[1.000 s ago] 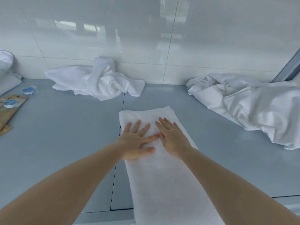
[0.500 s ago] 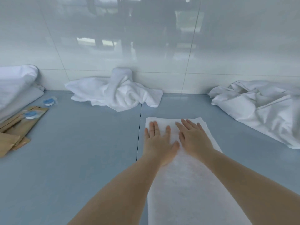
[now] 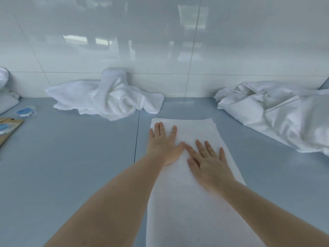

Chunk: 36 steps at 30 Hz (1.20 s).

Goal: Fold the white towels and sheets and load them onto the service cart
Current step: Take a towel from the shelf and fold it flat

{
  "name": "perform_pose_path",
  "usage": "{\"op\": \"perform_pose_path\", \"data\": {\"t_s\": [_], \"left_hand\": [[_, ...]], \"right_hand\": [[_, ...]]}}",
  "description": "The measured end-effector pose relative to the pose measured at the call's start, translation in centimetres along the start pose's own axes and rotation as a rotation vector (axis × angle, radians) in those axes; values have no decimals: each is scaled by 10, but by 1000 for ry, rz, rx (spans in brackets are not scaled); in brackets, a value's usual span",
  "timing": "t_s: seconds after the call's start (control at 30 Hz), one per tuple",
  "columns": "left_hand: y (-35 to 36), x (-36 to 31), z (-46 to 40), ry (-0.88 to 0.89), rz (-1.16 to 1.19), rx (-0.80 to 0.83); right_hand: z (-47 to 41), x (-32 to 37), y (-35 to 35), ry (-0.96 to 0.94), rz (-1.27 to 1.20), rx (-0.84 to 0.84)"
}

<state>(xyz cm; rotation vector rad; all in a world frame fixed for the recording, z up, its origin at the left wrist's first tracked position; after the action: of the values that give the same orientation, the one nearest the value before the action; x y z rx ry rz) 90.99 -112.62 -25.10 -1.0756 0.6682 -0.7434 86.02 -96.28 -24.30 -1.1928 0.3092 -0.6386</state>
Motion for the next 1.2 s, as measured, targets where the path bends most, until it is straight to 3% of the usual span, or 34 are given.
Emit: {"op": "perform_pose_path", "data": {"t_s": [0.27,0.6,0.73,0.9,1.03,1.2], "left_hand": [[-17,-21,21,123,-151,-184],[47,-39,123,110,-46,-50],[47,-41,121,86,-49,-59],[43,-44,105,91,-44,-55],[30,-47,90,104,-69,-16],[24,-61,107,56,-135,-28]], "right_hand": [[-14,-8,1,48,-18,-57],[-29,-26,-24,-12,-88,-77],[5,-14,-14,-91,-192,-74],[64,-38,11,-31,17,-16],[92,-35,12,-44,56,-70],[110,-14,40,-66,19,13]]}}
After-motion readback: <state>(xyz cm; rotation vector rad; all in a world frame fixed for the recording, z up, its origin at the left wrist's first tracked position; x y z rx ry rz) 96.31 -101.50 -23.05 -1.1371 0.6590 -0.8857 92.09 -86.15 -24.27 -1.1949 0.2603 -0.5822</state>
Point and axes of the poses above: each hand's wrist, its own z-axis away from the middle knuckle, its own y-axis out of the palm, x = y × z, the point moved 3 cm from there along -z, towards the middle knuckle, and after that the axes turned 15 degrees about x, right-handed, at the moved point
